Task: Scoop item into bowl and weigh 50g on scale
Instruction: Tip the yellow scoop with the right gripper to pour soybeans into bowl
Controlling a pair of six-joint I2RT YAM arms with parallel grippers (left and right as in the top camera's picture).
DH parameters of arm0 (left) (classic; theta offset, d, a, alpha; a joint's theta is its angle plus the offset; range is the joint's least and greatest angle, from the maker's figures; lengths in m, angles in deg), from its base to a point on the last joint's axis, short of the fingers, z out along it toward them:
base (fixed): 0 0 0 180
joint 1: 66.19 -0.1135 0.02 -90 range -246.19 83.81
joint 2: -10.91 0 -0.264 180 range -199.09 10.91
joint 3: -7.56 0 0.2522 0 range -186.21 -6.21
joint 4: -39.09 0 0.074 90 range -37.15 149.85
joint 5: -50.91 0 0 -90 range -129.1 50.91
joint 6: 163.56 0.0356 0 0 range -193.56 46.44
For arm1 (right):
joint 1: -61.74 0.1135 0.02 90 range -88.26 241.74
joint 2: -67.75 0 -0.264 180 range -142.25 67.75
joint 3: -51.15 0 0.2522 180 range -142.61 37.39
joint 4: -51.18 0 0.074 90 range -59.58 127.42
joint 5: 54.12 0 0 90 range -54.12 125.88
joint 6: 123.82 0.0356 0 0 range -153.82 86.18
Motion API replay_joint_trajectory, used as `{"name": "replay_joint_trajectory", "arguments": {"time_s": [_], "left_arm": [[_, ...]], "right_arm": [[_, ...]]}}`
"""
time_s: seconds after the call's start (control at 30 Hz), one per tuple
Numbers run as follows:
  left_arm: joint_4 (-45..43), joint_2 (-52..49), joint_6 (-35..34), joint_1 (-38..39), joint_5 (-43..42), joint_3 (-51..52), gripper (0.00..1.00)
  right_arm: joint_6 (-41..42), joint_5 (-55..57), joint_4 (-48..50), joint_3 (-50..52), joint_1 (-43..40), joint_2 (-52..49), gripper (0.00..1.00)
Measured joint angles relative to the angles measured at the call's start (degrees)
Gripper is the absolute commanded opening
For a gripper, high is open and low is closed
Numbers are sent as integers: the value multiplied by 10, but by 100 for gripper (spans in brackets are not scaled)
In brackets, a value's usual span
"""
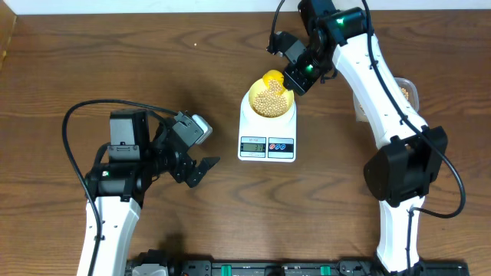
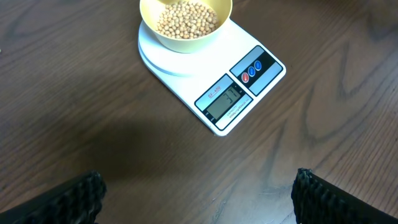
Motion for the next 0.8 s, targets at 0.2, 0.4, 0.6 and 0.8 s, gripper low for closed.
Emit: {"name": "replay_joint_trajectory", "arguments": {"time_s": [0.2,0.4,0.6,0.8], "left_arm": [[0,0,0,0,0,0,98],[0,0,0,0,0,0,98],[0,0,0,0,0,0,98],[0,0,0,0,0,0,98]], "right_arm": [[-40,0,3,0,0,0,1],[-55,0,5,0,0,0,1],[-61,0,5,0,0,0,1],[-63,0,14,0,0,0,1]]}}
